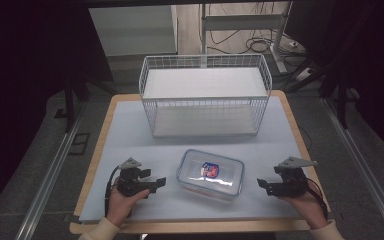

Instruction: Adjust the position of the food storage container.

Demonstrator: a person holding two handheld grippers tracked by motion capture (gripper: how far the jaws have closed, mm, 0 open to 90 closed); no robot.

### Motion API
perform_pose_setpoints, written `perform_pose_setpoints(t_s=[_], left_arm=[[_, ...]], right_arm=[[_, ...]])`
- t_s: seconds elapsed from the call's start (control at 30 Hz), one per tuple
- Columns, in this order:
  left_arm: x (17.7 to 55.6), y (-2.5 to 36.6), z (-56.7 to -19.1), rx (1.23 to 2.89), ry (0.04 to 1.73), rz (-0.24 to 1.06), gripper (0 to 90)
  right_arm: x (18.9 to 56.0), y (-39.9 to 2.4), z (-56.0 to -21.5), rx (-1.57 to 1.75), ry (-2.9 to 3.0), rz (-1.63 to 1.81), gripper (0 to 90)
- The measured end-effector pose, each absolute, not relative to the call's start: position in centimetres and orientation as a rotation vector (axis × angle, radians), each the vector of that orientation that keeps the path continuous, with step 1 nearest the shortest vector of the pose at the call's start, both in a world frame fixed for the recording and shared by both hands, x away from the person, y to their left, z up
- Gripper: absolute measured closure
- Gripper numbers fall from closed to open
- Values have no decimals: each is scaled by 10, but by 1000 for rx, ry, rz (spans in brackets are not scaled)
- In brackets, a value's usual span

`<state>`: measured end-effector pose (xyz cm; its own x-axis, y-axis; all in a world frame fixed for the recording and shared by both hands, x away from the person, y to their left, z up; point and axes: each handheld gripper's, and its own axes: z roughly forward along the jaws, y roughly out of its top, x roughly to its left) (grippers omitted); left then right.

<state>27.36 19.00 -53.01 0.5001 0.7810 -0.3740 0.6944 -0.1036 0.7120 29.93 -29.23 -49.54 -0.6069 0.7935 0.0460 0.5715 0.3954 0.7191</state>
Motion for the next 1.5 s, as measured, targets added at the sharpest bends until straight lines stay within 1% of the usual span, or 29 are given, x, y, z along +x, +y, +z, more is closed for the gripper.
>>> perform_pose_setpoints(t_s=[0.1, 0.2, 0.33, 0.43, 0.53, 0.6, 0.63, 0.67, 0.7, 0.83, 0.87, 0.9, 1.13, 1.3, 1.5], left_arm=[[273, 190, -530, 1835, 1234, 121, 192], [272, 190, -530, 1836, 1233, 123, 192], [271, 191, -530, 1836, 1234, 122, 193], [271, 191, -531, 1838, 1237, 119, 194], [272, 190, -531, 1842, 1235, 114, 194], [272, 190, -531, 1845, 1234, 113, 194], [272, 190, -531, 1845, 1234, 113, 194], [272, 189, -531, 1846, 1236, 115, 194], [272, 189, -531, 1847, 1233, 116, 195], [271, 189, -530, 1843, 1236, 118, 195], [271, 189, -530, 1843, 1236, 118, 196], [271, 189, -530, 1842, 1237, 118, 196], [271, 189, -531, 1845, 1239, 116, 196], [271, 189, -531, 1849, 1233, 114, 196], [271, 189, -531, 1850, 1233, 114, 196]], right_arm=[[299, -291, -494, 1180, 2360, 1028, 188], [297, -288, -488, 1164, 2371, 1042, 216], [296, -284, -486, 1145, 2394, 1044, 288], [295, -282, -485, 1123, 2420, 1044, 364], [292, -279, -483, 1077, 2456, 1048, 468], [289, -277, -480, 1059, 2480, 1065, 562], [289, -277, -480, 1059, 2480, 1065, 562], [288, -276, -479, 1046, 2496, 1073, 602], [284, -273, -475, 1009, 2520, 1077, 705], [277, -266, -465, 944, 2565, 1120, 853], [277, -266, -465, 944, 2565, 1120, 853], [272, -261, -462, 903, 2592, 1142, 897], [258, -235, -463, 767, 2736, 1116, 899], [248, -212, -476, 680, 2837, 1052, 899], [244, -192, -489, 632, 2843, 1013, 899]])
